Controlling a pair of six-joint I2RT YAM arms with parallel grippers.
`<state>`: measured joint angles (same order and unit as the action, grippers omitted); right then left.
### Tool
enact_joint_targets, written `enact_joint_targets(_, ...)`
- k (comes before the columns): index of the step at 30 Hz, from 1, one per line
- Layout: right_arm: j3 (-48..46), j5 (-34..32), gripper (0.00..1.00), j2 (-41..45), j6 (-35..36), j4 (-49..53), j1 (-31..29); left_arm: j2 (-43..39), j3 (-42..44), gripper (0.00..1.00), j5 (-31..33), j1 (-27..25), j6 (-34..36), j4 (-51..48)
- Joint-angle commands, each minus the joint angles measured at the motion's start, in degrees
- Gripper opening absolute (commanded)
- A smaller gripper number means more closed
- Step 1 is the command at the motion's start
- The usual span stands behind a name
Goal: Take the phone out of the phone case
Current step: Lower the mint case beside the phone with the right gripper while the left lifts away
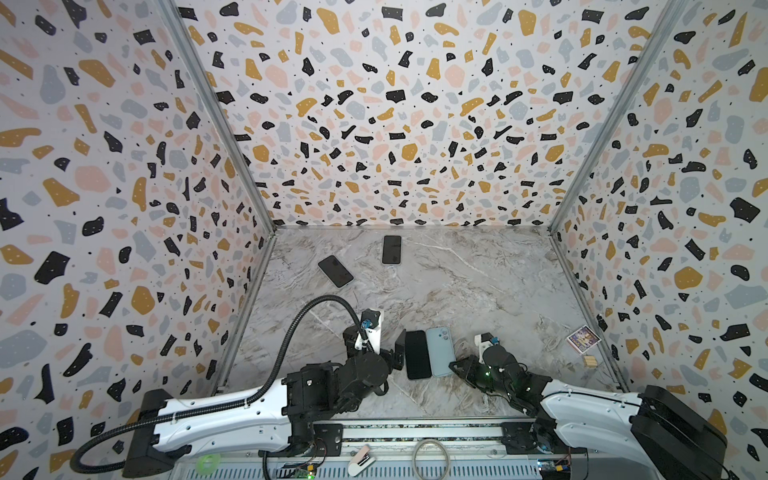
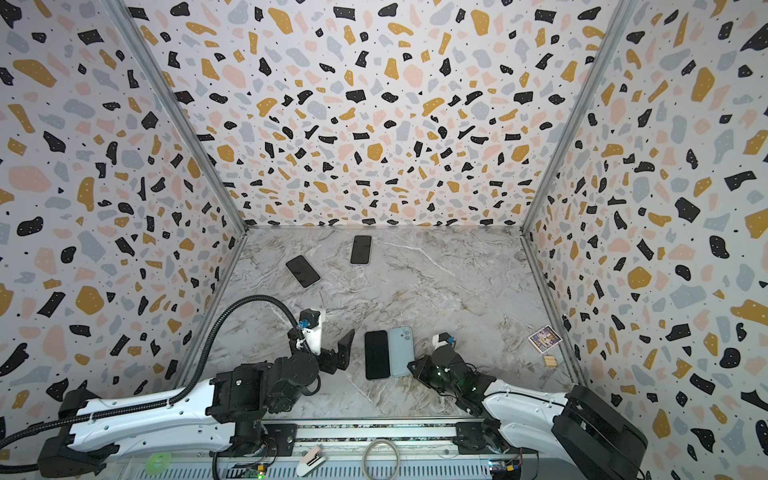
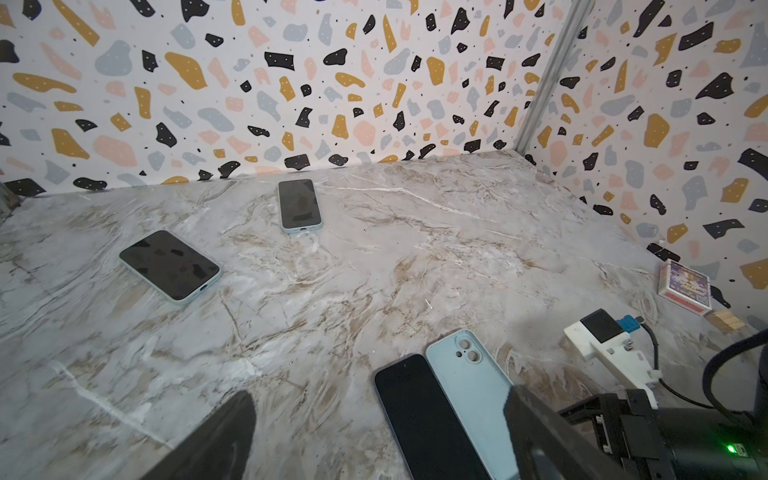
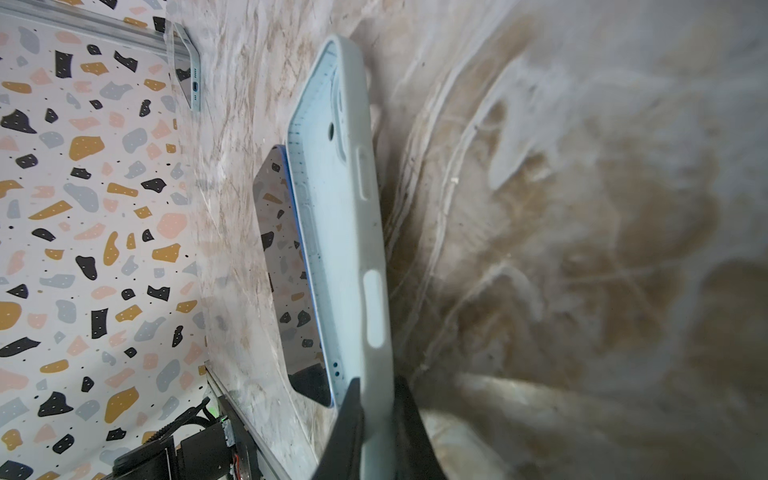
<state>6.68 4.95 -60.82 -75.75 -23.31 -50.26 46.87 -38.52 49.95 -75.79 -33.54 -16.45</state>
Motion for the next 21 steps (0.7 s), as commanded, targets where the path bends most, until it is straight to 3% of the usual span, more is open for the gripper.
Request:
enact_joint_targets(1, 1.82, -3.62, 0.0, -1.26, -3.36, -1.3, -3.15, -0.74, -2.77, 0.96, 1.82, 0.38, -3.69, -4.21)
enact_joint_targets(10, 5.6, -14.18, 0.0, -4.55, -12.06, -1.38, -13.05, -2.34, -3.78, 0.97, 4.12, 0.47, -4.38, -7.09)
enact_joint_targets(21, 10.0, -20.38, 0.0, -19.91, -22.49, -11.62, -20.69, -5.92, -4.86, 0.97, 6.82, 0.88, -3.05, -9.76)
